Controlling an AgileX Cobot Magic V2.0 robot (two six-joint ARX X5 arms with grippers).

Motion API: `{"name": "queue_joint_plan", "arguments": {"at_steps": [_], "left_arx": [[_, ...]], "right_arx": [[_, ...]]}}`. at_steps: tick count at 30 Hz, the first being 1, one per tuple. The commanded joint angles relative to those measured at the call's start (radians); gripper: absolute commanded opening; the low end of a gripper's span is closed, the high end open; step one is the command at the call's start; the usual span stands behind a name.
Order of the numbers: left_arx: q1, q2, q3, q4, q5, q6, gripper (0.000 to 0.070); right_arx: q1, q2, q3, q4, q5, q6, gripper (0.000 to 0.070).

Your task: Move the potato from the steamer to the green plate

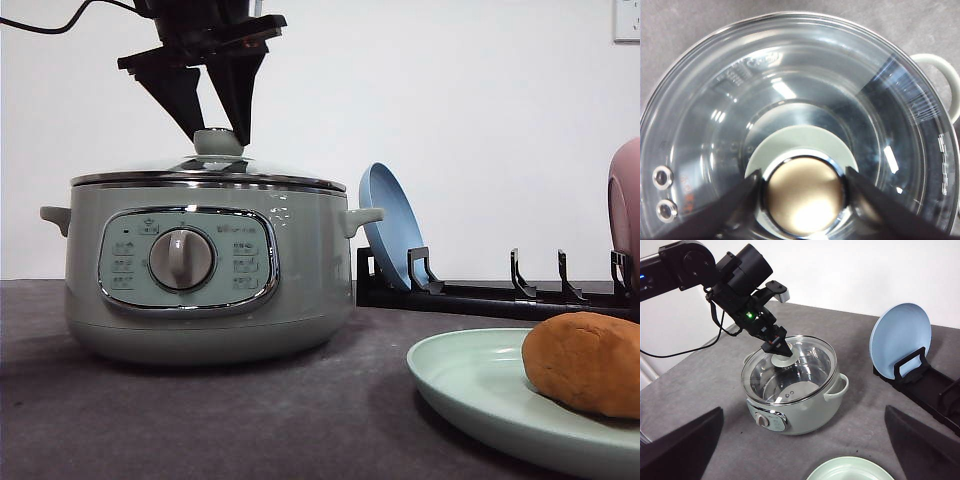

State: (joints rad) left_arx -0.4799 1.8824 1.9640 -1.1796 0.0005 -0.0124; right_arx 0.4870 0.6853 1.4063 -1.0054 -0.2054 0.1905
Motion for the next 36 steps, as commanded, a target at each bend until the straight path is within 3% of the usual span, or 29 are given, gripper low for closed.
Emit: {"name": "queue_joint_plan", "arguments": {"at_steps": [1,2,4,17,28,36], "left_arx": [[0.001,0.018,0.028,0.015,-0.008,0.006,0.0606],[0.001,0.018,0.028,0.016,-0.008,0.006,0.0671],[0.001,0.018,0.028,0.017,-0.008,0.006,0.07],[0.001,-0.058,0.028,-0.005,-0.006,-0.001,0.07],[-0.017,-0.273,0.028,-0.039,0.004,-0.006,0.07],[-0.09,-0.459,0.001,-0.081,0.004,-0.003,0.07]], "right_arx": [[0.006,0.006,0.015,0.007,0.004,0.01,0.0653],[0.006,0.006,0.015,0.007,0.004,0.01,0.0653],[0.006,0.006,0.015,0.004,0.004,0.011,0.0653],[0.006,0.006,0.015,-0.021,0.024,0.004,0.0653],[0.006,0.006,0.015,-0.075,0.029,0.004,0.0653],[0.006,0.005,0.015,-0.137,0.029,0.003,0.0653]]}}
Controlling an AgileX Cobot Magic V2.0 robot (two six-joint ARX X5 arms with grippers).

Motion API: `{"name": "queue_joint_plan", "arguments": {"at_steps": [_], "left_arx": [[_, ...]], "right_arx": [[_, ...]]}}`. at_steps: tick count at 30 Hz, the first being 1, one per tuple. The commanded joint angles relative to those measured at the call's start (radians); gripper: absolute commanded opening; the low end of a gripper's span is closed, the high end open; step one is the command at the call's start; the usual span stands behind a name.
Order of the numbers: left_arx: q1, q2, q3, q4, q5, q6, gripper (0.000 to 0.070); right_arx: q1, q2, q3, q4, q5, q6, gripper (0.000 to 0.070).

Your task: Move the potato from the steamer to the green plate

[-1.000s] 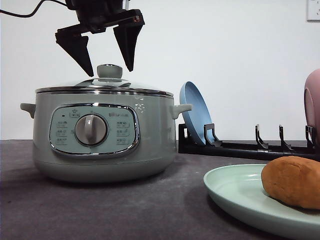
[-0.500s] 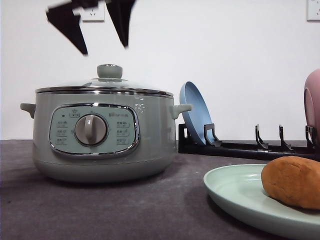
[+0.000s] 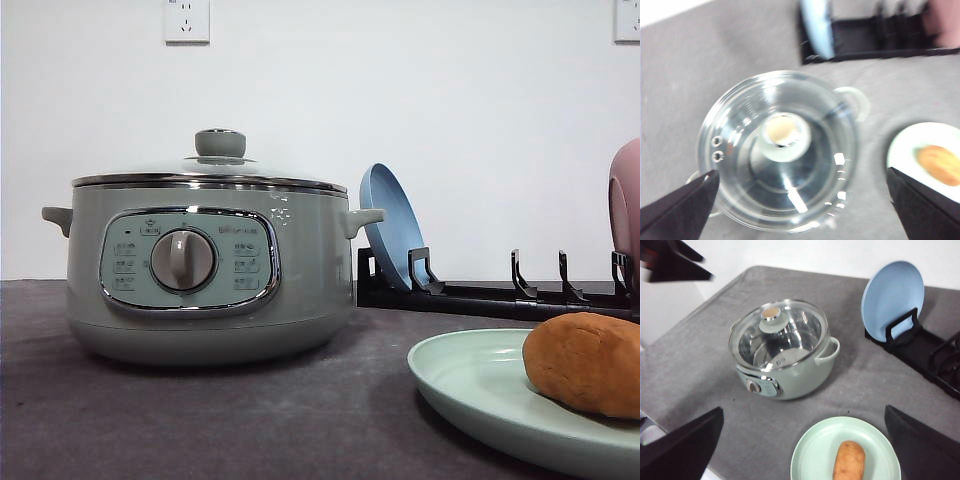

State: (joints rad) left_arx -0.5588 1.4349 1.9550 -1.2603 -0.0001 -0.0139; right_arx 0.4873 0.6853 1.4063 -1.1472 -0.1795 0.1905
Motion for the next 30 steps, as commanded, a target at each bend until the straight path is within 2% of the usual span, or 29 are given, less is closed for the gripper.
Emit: {"name": "queue_joint_plan", "arguments": {"at_steps": [1,8,12,18,21,30], "left_arx": [[-0.023,-0.041,-0.007,0.002,0.005,-0.001,0.07],[-0.07,-0.327,-0.278,0.072,0.005,-0.016,0.07],[-0.071,-0.529,-0.471,0.139,0.005,-0.055,0.07],[-0.071,-0.827,-0.71,0.239,0.005,-0.134,0.07],[-0.071,-0.931,-0.774,0.24,0.005,-0.196,0.07],[-0.071,-1.026,-0.797,0.203,0.004,-0.236,0.07]], "right_arx": [[0.006,0.005,0.015,0.001,0.003,0.003,0.0653],[0.006,0.005,0.015,-0.015,0.001,-0.014,0.0653],[0.006,0.005,0.015,-0.03,-0.009,-0.031,0.0653],[0.006,0.0,0.013,-0.099,-0.033,-0.105,0.0653],[0.006,-0.022,-0.006,-0.108,-0.033,-0.113,0.0653],[0.006,-0.158,-0.159,-0.1,-0.033,-0.112,0.0653]]}}
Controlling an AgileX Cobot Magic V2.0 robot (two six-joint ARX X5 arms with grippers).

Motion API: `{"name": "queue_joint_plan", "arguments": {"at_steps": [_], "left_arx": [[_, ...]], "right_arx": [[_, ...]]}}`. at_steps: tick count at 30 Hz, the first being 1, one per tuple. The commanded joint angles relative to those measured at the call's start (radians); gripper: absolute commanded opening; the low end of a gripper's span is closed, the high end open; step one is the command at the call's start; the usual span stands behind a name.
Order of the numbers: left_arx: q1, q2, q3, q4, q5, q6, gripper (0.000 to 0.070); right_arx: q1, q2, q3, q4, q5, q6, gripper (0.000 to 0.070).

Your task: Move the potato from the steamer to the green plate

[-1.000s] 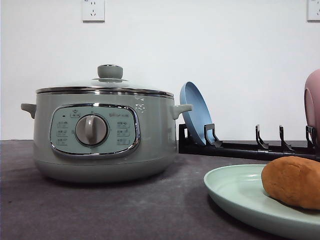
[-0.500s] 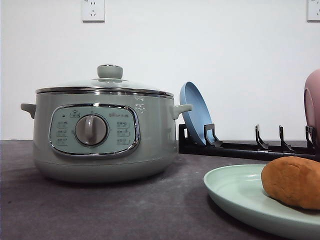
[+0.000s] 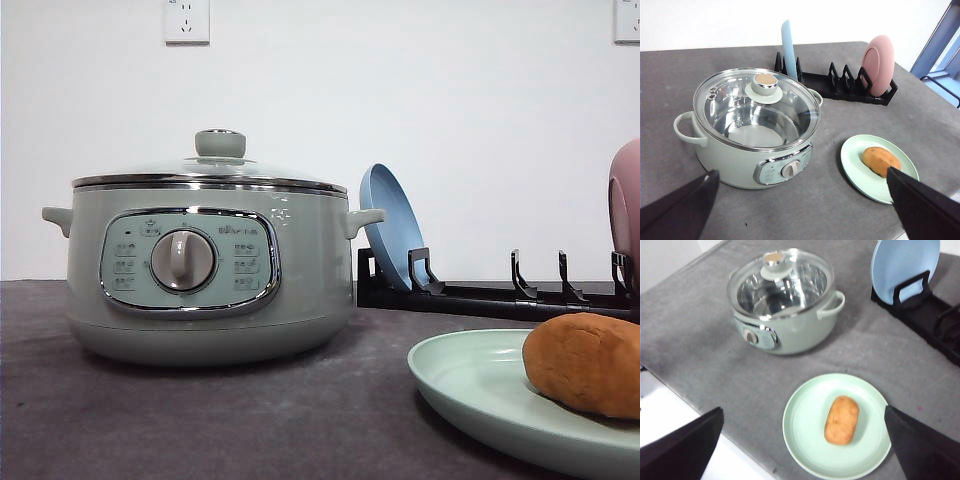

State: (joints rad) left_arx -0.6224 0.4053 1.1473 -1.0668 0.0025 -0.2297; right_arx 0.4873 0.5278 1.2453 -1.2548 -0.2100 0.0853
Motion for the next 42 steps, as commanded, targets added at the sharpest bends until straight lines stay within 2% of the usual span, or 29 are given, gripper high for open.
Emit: {"name": "queue_joint_plan", "arguments": {"at_steps": [1,6,7,8,9,10,11,12,31,35,40,42], "left_arx": [[-0.007,0.004,0.01,0.009,0.001,-0.023,0.07],[-0.007,0.006,0.01,0.011,0.001,-0.022,0.0693],[-0.007,0.006,0.01,0.011,0.001,-0.022,0.0584],[-0.007,0.006,0.01,0.011,0.001,-0.022,0.0422],[-0.007,0.006,0.01,0.009,0.001,-0.021,0.0206],[-0.007,0.006,0.01,0.008,0.001,-0.021,0.0021],[-0.007,0.006,0.01,0.007,0.001,-0.022,0.0024],[-0.007,0.006,0.01,0.007,0.001,-0.022,0.0018],[-0.005,0.005,0.003,0.018,0.001,-0.022,0.0022],[0.097,0.006,-0.033,0.04,0.015,-0.022,0.0021],[0.3,-0.013,-0.204,0.208,0.017,-0.02,0.0021],[0.383,-0.034,-0.295,0.275,0.018,0.012,0.0022]], "right_arx": [[0.006,-0.009,-0.01,0.007,-0.003,-0.007,0.0653],[0.006,-0.029,-0.047,-0.004,-0.002,-0.006,0.0653],[0.006,-0.028,-0.047,-0.005,-0.001,-0.006,0.065],[0.006,-0.028,-0.047,-0.005,0.0,-0.007,0.0622],[0.006,-0.028,-0.047,-0.005,0.0,-0.007,0.0479],[0.006,-0.028,-0.047,-0.005,0.0,-0.007,0.0257],[0.006,-0.028,-0.047,-0.005,0.0,-0.007,0.0],[0.006,-0.028,-0.047,-0.003,0.0,-0.008,0.0016],[0.006,-0.028,-0.047,-0.002,0.001,-0.003,0.0014],[0.006,-0.028,-0.047,-0.002,0.001,-0.003,0.0014],[0.006,-0.028,-0.047,-0.002,0.001,-0.003,0.0014],[0.006,-0.028,-0.047,-0.002,0.001,-0.003,0.0014]]}}
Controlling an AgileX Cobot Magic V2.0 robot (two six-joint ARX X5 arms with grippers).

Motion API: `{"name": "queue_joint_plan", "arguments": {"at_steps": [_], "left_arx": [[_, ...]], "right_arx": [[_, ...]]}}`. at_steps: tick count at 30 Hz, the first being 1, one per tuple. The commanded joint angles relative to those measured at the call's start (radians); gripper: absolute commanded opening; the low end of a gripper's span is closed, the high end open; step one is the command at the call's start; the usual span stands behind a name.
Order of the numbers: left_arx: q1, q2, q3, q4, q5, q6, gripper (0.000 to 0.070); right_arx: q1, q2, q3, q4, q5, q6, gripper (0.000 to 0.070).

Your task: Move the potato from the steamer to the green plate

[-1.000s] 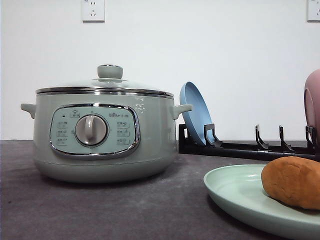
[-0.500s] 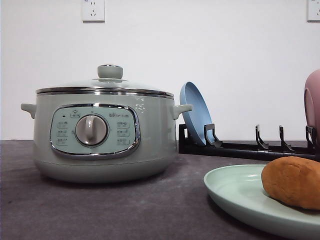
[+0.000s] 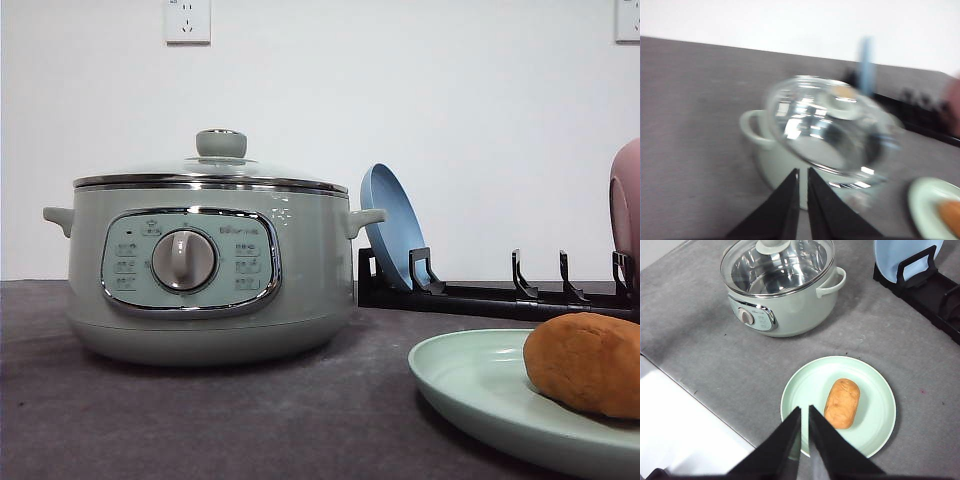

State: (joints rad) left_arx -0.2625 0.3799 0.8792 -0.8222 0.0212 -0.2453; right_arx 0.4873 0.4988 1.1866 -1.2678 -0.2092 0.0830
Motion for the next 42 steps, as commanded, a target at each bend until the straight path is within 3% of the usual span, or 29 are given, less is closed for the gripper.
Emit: {"name": "queue_joint_plan", "arguments": {"at_steps": [1,8,14,19,26,33,42], "left_arx": [[0.057,-0.02,-0.069,0.051,-0.001,0.03,0.0022],[0.209,-0.128,-0.384,0.217,-0.008,0.057,0.0022],[0.239,-0.226,-0.636,0.407,-0.008,0.057,0.0022],[0.244,-0.3,-0.76,0.497,-0.008,0.059,0.0022],[0.244,-0.365,-0.836,0.548,-0.026,0.094,0.0022],[0.243,-0.377,-0.842,0.562,-0.033,0.211,0.0022],[0.242,-0.377,-0.868,0.628,-0.033,0.173,0.0022]], "right_arx": [[0.006,0.001,0.012,0.011,0.0,-0.001,0.0014],[0.006,0.001,0.012,0.011,0.0,-0.001,0.0014],[0.006,0.001,0.012,0.011,0.0,-0.001,0.0014],[0.006,0.001,0.012,0.011,0.0,-0.001,0.0014],[0.006,0.001,0.013,0.011,0.0,-0.001,0.0014],[0.006,0.001,0.013,0.011,0.0,-0.001,0.0014],[0.006,0.001,0.013,0.01,0.0,-0.001,0.0014]]}}
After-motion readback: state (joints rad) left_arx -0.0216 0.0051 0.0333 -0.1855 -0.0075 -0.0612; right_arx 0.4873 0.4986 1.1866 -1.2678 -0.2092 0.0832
